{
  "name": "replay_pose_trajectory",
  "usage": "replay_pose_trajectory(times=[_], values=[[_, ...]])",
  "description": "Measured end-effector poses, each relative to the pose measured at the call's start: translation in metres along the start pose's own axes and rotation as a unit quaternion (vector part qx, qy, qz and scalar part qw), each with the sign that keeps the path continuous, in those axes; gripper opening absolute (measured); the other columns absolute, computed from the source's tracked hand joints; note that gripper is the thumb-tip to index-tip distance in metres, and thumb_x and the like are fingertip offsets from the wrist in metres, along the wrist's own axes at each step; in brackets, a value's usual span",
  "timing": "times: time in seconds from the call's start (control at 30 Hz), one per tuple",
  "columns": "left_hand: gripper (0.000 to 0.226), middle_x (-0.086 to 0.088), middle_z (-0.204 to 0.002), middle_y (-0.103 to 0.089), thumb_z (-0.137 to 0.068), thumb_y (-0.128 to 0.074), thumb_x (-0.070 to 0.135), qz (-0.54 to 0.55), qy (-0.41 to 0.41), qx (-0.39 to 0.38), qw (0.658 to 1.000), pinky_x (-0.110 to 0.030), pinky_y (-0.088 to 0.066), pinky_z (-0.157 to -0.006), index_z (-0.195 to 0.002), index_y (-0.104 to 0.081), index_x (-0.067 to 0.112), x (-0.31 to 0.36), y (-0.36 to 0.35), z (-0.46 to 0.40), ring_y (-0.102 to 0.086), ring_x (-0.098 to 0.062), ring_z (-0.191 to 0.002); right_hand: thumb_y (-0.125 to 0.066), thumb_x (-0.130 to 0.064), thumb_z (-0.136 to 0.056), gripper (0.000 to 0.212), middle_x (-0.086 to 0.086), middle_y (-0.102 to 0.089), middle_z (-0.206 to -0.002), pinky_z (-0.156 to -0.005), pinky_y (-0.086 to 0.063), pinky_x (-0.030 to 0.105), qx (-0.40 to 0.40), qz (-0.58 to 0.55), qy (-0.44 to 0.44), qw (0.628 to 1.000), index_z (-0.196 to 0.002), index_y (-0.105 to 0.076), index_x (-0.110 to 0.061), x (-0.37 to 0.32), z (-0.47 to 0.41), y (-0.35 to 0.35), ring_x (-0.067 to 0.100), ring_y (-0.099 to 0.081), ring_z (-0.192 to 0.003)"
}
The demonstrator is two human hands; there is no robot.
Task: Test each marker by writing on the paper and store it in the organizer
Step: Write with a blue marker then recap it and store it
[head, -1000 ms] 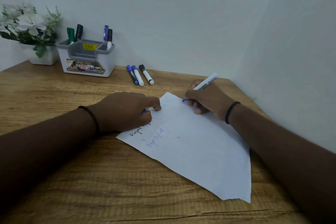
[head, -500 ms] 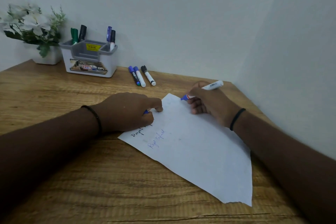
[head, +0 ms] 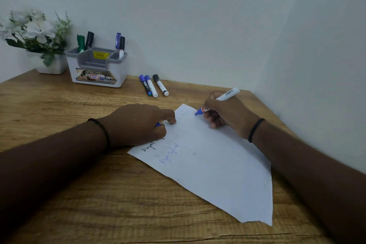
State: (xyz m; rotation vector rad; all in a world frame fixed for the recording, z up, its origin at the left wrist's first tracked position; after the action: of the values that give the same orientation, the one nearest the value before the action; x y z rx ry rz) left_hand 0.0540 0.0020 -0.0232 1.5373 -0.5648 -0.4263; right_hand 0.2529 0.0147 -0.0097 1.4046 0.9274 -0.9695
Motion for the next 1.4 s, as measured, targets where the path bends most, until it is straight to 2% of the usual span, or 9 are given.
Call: replay_pose_trajectory(times=[0.1, 0.17, 0.3, 0.4, 0.57, 0.83, 1.1, 1.3, 1.4], values=[[0.022, 0.012, -0.085, -0.056, -0.095, -0.041, 0.045, 0.011, -0.007, 0.005, 1.000, -0.025, -0.041, -0.062, -0.116, -0.047, 0.045, -0.002, -0.001, 0.002, -0.052, -0.005, -0.073, -0.062, -0.006, -0.088, 0.014, 0.011, -0.057, -0.063, -0.046, -0.045, 0.027, 0.034, -0.068, 0.050, 0.996, -0.075, -0.056, -0.007, -0.018, 0.007, 0.007, 0.020, -0.048, -0.050], [0.029, 0.010, -0.077, -0.056, -0.094, -0.036, 0.055, 0.118, -0.013, 0.060, 0.991, -0.028, -0.040, -0.061, -0.100, -0.054, 0.032, -0.005, 0.008, 0.005, -0.051, -0.004, -0.068, -0.065, -0.005, -0.090, 0.009, 0.012, -0.058, -0.067, -0.048, -0.046, 0.029, 0.031, -0.076, 0.097, 0.992, -0.084, -0.062, 0.002, -0.030, 0.018, 0.003, 0.021, -0.050, -0.055], [0.061, 0.004, -0.055, -0.035, -0.096, -0.014, 0.051, 0.494, 0.041, 0.176, 0.851, -0.020, -0.028, -0.044, -0.080, -0.052, 0.007, -0.025, 0.032, 0.012, -0.029, -0.005, -0.043, -0.060, -0.017, -0.092, 0.022, 0.014, -0.064, -0.082, -0.063, -0.052, 0.030, -0.089, -0.157, 0.128, 0.975, -0.102, -0.072, -0.001, -0.041, 0.044, -0.034, 0.022, -0.059, -0.072], [0.078, 0.001, -0.053, -0.028, -0.090, 0.001, 0.064, 0.594, 0.061, 0.160, 0.786, -0.017, -0.018, -0.041, -0.087, -0.052, 0.006, -0.034, 0.032, 0.012, -0.021, -0.009, -0.043, -0.058, -0.017, -0.084, 0.015, 0.016, -0.071, -0.078, -0.060, -0.053, 0.032, -0.100, -0.171, 0.154, 0.968, -0.093, -0.067, -0.008, -0.054, 0.056, -0.051, 0.024, -0.063, -0.067], [0.080, 0.002, -0.052, -0.028, -0.087, 0.007, 0.065, 0.595, 0.049, 0.130, 0.791, -0.018, -0.018, -0.044, -0.081, -0.051, 0.011, -0.027, 0.030, 0.012, -0.022, -0.010, -0.043, -0.065, -0.011, -0.082, 0.002, 0.015, -0.074, -0.075, -0.059, -0.054, 0.033, -0.074, -0.113, 0.232, 0.963, -0.083, -0.065, -0.010, -0.067, 0.069, -0.060, 0.022, -0.067, -0.064], [0.073, 0.001, -0.051, -0.029, -0.092, 0.003, 0.059, 0.570, 0.055, 0.139, 0.808, -0.016, -0.021, -0.042, -0.078, -0.050, 0.010, -0.023, 0.029, 0.013, -0.022, -0.011, -0.044, -0.071, -0.017, -0.077, 0.013, 0.017, -0.073, -0.073, -0.059, -0.055, 0.035, -0.027, -0.081, 0.278, 0.957, -0.078, -0.066, -0.006, -0.070, 0.072, -0.059, 0.027, -0.068, -0.065], [0.072, 0.003, -0.045, -0.029, -0.096, -0.001, 0.055, 0.548, 0.056, 0.162, 0.819, -0.018, -0.021, -0.038, -0.073, -0.051, 0.008, -0.016, 0.028, 0.013, -0.023, -0.008, -0.039, -0.070, -0.036, -0.080, 0.018, 0.009, -0.073, -0.077, -0.064, -0.054, 0.056, -0.004, 0.007, 0.315, 0.949, -0.080, -0.068, -0.018, -0.063, 0.067, -0.067, 0.036, -0.069, -0.075], [0.069, 0.002, -0.041, -0.031, -0.097, -0.009, 0.053, 0.536, 0.062, 0.204, 0.817, -0.018, -0.022, -0.039, -0.063, -0.046, 0.006, -0.018, 0.026, 0.015, -0.025, -0.006, -0.033, -0.074, -0.020, -0.090, 0.019, 0.009, -0.066, -0.070, -0.058, -0.048, 0.041, 0.000, 0.073, 0.344, 0.936, -0.078, -0.065, -0.009, -0.062, 0.067, -0.075, 0.026, -0.061, -0.066], [0.067, 0.005, -0.040, -0.035, -0.099, -0.011, 0.050, 0.505, 0.083, 0.237, 0.826, -0.024, -0.024, -0.043, -0.059, -0.045, 0.008, -0.022, 0.025, 0.014, -0.030, -0.006, -0.032, -0.072, -0.018, -0.091, 0.025, 0.001, -0.060, -0.066, -0.055, -0.038, 0.018, 0.027, 0.114, 0.381, 0.917, -0.073, -0.062, -0.006, -0.063, 0.068, -0.080, 0.015, -0.054, -0.061]])
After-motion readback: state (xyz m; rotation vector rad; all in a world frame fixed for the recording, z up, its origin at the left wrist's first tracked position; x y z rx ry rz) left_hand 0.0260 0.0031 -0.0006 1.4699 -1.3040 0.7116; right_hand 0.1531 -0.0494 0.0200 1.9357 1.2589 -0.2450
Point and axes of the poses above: each hand's wrist, its own z-axis away from the middle knuckle, its own y-axis out of the back of the hand, x = y × z, the point moved 7 cm from there along -z, towards the middle knuckle
